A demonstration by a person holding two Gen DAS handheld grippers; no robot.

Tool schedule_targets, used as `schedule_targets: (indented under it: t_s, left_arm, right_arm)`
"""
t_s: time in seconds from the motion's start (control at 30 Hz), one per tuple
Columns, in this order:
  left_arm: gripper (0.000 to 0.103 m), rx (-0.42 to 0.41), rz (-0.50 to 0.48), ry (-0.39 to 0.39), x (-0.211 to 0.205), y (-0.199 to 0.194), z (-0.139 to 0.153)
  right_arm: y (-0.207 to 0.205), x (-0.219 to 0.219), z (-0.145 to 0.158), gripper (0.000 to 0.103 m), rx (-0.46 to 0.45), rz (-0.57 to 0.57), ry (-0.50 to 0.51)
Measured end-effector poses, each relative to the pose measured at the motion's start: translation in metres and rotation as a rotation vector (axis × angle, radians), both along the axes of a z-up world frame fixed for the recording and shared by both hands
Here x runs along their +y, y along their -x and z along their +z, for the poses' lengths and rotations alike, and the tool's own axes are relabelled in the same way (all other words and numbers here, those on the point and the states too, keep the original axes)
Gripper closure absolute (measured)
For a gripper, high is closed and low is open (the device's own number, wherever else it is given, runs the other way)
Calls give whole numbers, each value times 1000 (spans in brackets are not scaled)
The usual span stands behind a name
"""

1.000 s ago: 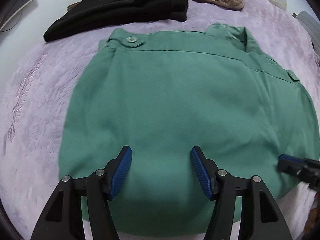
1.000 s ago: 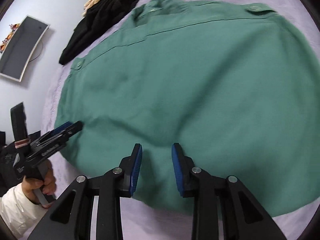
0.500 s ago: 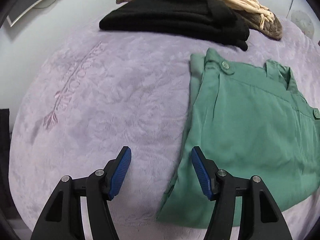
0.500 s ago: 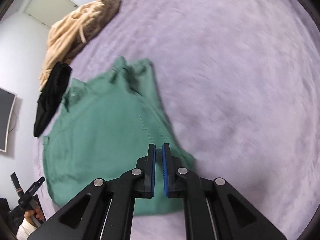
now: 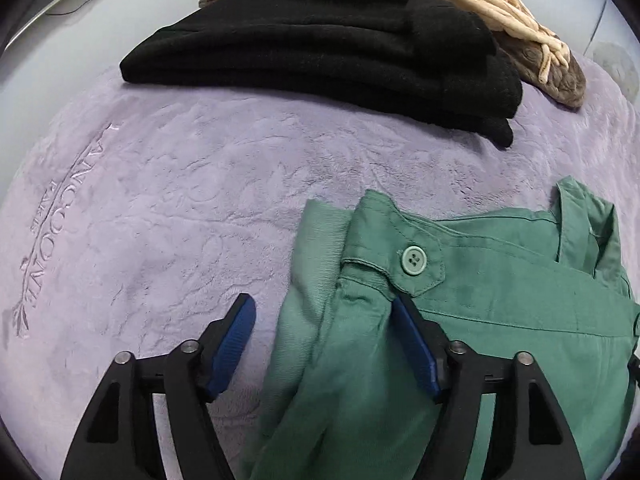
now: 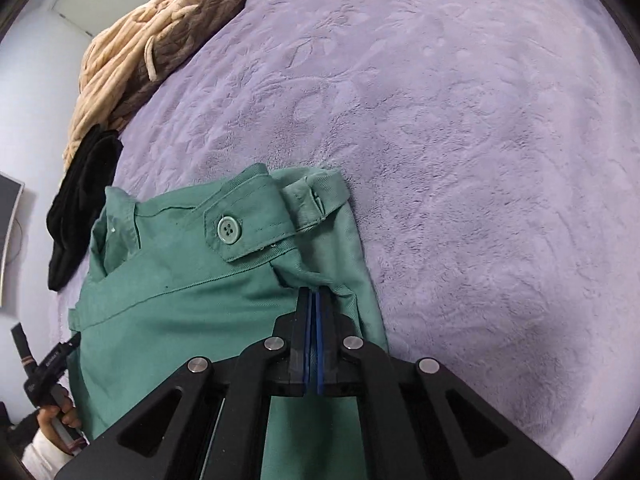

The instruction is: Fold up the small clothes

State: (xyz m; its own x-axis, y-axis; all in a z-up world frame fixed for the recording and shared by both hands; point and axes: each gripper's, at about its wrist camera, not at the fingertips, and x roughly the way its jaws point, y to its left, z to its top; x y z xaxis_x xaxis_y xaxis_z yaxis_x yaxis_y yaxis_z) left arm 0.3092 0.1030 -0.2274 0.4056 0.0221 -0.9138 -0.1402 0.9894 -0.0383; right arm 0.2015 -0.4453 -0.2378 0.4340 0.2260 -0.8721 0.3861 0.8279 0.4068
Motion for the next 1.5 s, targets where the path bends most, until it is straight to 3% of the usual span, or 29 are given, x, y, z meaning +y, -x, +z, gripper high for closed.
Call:
schedule_targets:
  t_s: [0.07,0.17,0.4,0.5,0.63,0.73,0.83,0.93,1.1,1.3,1.43,1.5]
  left_arm:
    - [23,2,-5,12,6,1,4]
    - [23,-8,-11,-32,15,7,21]
    - [23,-17,-122,-88,15,77,58]
    - [23,10,-107,-72,19,116,53]
    - [23,112,-27,-56,43,149,16]
    - [23,122,8,29,62,162,6]
    - [23,117,-3,3,66,170,13]
    - [23,147,23,-74,78,177,13]
    - [23,171,94,-48,103,195,19]
    - [23,165,21,-22,86,211,35]
    - [23,178,-36,8,66,216,41]
    - [23,187,-64,10,51,219,46]
  right_arm:
    - [4,-3,8,101,17,-20,24]
    - [18,-3,28,97,6,-26,9]
    - [87,74,54,97,7,199,17]
    - [114,94,37,97,67,228,39]
    - [139,84,12,98,124,164,16]
    - [149,74,20,98,139,118,16]
    - [159,70,26,97,163,97,11]
    - [169,74,38,97,167,83,4]
    - [185,98,52,96,166,87,-44]
    - [195,138,57,86,183,107,-113]
    - [197,164,56,63,203,121,-136]
    - [201,175,57,58,211,125,-148]
